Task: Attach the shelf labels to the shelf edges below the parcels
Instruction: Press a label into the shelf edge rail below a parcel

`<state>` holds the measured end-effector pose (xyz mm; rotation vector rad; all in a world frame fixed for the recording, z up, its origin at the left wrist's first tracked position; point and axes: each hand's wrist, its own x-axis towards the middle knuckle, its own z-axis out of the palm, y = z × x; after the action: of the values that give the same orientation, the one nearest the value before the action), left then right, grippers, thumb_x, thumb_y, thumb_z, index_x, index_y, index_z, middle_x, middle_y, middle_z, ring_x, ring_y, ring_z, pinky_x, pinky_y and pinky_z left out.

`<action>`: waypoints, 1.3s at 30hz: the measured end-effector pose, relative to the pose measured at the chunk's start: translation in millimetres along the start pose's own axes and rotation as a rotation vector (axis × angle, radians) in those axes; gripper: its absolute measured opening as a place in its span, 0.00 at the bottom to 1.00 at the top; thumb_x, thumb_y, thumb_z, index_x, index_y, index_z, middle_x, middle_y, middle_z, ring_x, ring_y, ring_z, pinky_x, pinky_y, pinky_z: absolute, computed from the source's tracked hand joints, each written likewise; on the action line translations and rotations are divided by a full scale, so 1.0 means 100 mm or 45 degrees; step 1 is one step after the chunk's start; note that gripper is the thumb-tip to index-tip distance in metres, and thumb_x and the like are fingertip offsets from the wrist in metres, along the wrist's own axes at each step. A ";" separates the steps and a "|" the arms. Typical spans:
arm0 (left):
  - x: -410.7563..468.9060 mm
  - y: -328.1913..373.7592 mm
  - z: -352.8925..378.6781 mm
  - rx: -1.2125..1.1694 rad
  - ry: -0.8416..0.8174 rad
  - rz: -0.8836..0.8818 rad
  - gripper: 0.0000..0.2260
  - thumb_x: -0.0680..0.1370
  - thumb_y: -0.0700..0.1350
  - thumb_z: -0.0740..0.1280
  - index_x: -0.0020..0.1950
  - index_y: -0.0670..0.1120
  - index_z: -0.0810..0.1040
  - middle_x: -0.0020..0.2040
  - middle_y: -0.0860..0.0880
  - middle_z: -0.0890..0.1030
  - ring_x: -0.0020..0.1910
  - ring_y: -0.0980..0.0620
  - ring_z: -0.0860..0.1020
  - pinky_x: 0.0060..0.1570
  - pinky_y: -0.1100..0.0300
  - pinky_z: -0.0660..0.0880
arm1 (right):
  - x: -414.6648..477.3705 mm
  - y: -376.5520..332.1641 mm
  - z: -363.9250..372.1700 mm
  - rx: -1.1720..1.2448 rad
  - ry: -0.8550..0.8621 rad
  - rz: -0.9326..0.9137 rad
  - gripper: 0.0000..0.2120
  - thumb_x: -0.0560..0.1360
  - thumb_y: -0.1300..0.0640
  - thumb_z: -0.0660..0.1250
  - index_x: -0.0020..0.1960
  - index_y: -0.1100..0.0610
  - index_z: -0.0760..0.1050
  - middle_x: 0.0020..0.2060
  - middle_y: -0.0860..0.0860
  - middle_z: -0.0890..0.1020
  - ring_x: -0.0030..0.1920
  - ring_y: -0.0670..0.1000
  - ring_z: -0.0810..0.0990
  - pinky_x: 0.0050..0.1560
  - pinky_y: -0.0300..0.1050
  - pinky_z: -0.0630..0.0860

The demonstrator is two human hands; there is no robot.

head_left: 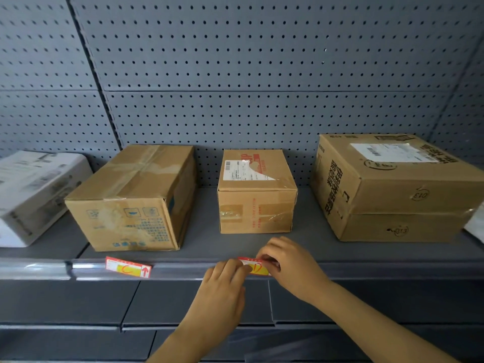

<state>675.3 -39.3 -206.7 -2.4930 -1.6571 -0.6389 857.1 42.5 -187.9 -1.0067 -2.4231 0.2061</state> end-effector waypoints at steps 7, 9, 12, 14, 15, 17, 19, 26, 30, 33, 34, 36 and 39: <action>0.25 -0.02 0.06 -0.042 0.042 0.110 0.21 0.62 0.41 0.72 0.54 0.51 0.75 0.46 0.52 0.79 0.42 0.52 0.78 0.40 0.59 0.75 | -0.08 -0.02 -0.16 -0.063 -0.039 -0.035 0.06 0.76 0.56 0.64 0.52 0.53 0.76 0.47 0.47 0.78 0.49 0.46 0.71 0.49 0.42 0.70; 0.36 0.02 0.06 -0.060 0.047 0.142 0.26 0.57 0.40 0.77 0.53 0.51 0.74 0.44 0.52 0.79 0.39 0.52 0.78 0.36 0.60 0.75 | -0.13 0.00 -0.24 -0.108 -0.030 -0.016 0.07 0.76 0.57 0.63 0.53 0.53 0.75 0.49 0.48 0.77 0.50 0.47 0.71 0.51 0.43 0.70; 0.54 0.13 0.08 -0.061 0.099 0.248 0.20 0.64 0.43 0.68 0.53 0.53 0.70 0.42 0.54 0.78 0.37 0.54 0.76 0.35 0.62 0.72 | -0.23 0.05 -0.38 -0.140 0.024 0.034 0.07 0.76 0.58 0.63 0.53 0.55 0.75 0.50 0.49 0.77 0.51 0.48 0.70 0.51 0.40 0.68; 0.65 0.22 0.10 -0.060 0.114 0.309 0.15 0.67 0.46 0.59 0.53 0.53 0.70 0.41 0.54 0.77 0.36 0.54 0.75 0.33 0.62 0.71 | -0.33 0.11 -0.48 -0.159 0.076 0.083 0.07 0.76 0.58 0.63 0.53 0.54 0.75 0.50 0.48 0.77 0.51 0.47 0.70 0.51 0.40 0.68; 0.72 0.28 0.12 -0.062 0.115 0.342 0.14 0.67 0.46 0.58 0.52 0.53 0.70 0.41 0.54 0.77 0.36 0.54 0.75 0.32 0.62 0.71 | -0.39 0.15 -0.53 -0.170 0.105 0.112 0.07 0.76 0.58 0.63 0.53 0.54 0.75 0.50 0.48 0.77 0.51 0.47 0.71 0.51 0.41 0.69; 0.84 0.40 0.15 -0.066 0.114 0.406 0.13 0.66 0.46 0.59 0.50 0.53 0.69 0.39 0.55 0.76 0.35 0.54 0.75 0.33 0.63 0.70 | -0.53 0.24 -0.62 -0.189 0.167 0.184 0.06 0.76 0.59 0.64 0.53 0.54 0.75 0.49 0.48 0.77 0.50 0.47 0.71 0.50 0.42 0.70; 0.98 0.53 0.21 -0.081 0.114 0.466 0.12 0.65 0.47 0.60 0.49 0.53 0.68 0.38 0.55 0.76 0.34 0.54 0.75 0.35 0.64 0.68 | -0.69 0.33 -0.73 -0.191 0.234 0.277 0.06 0.75 0.59 0.64 0.52 0.54 0.76 0.48 0.47 0.78 0.50 0.47 0.72 0.50 0.42 0.71; 1.40 1.19 0.38 -0.211 -0.004 0.590 0.08 0.70 0.46 0.64 0.49 0.53 0.72 0.39 0.55 0.76 0.35 0.53 0.75 0.34 0.59 0.71 | -1.36 0.74 -1.15 -0.252 0.378 0.548 0.07 0.74 0.60 0.67 0.52 0.52 0.77 0.48 0.46 0.78 0.51 0.47 0.73 0.51 0.43 0.73; 1.65 1.70 0.48 -0.273 -0.054 0.677 0.08 0.72 0.46 0.63 0.51 0.52 0.75 0.42 0.55 0.75 0.38 0.53 0.75 0.36 0.59 0.71 | -1.78 1.04 -1.40 -0.276 0.406 0.655 0.08 0.73 0.60 0.68 0.51 0.52 0.78 0.47 0.46 0.79 0.50 0.45 0.74 0.50 0.43 0.74; 1.90 2.16 0.57 -0.277 -0.055 0.715 0.05 0.74 0.45 0.64 0.50 0.52 0.74 0.42 0.54 0.75 0.39 0.53 0.74 0.37 0.61 0.66 | -2.09 1.31 -1.65 -0.284 0.416 0.685 0.08 0.73 0.60 0.69 0.51 0.52 0.78 0.48 0.46 0.80 0.51 0.45 0.74 0.51 0.42 0.74; 1.98 2.32 0.61 -0.292 -0.063 0.712 0.05 0.75 0.45 0.65 0.50 0.52 0.74 0.43 0.54 0.74 0.40 0.53 0.74 0.38 0.61 0.65 | -2.19 1.39 -1.75 -0.280 0.416 0.695 0.07 0.73 0.60 0.68 0.51 0.52 0.78 0.48 0.46 0.80 0.51 0.45 0.73 0.52 0.42 0.74; 2.12 2.65 0.70 -0.317 -0.075 0.708 0.05 0.75 0.44 0.65 0.50 0.51 0.74 0.43 0.53 0.74 0.41 0.52 0.73 0.39 0.60 0.66 | -2.39 1.57 -1.95 -0.271 0.422 0.717 0.07 0.74 0.59 0.68 0.52 0.51 0.78 0.49 0.45 0.80 0.52 0.44 0.73 0.53 0.41 0.73; 2.24 3.12 0.85 -0.317 -0.099 0.715 0.08 0.73 0.42 0.68 0.50 0.51 0.74 0.42 0.53 0.75 0.39 0.52 0.74 0.36 0.60 0.65 | -2.70 1.82 -2.21 -0.260 0.434 0.744 0.08 0.74 0.58 0.67 0.52 0.51 0.78 0.49 0.45 0.79 0.52 0.44 0.73 0.54 0.42 0.73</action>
<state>1053.9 50.4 -147.8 -2.9917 -0.8505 -0.7104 1243.4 -27.0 -161.8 -1.6768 -1.8224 -0.0205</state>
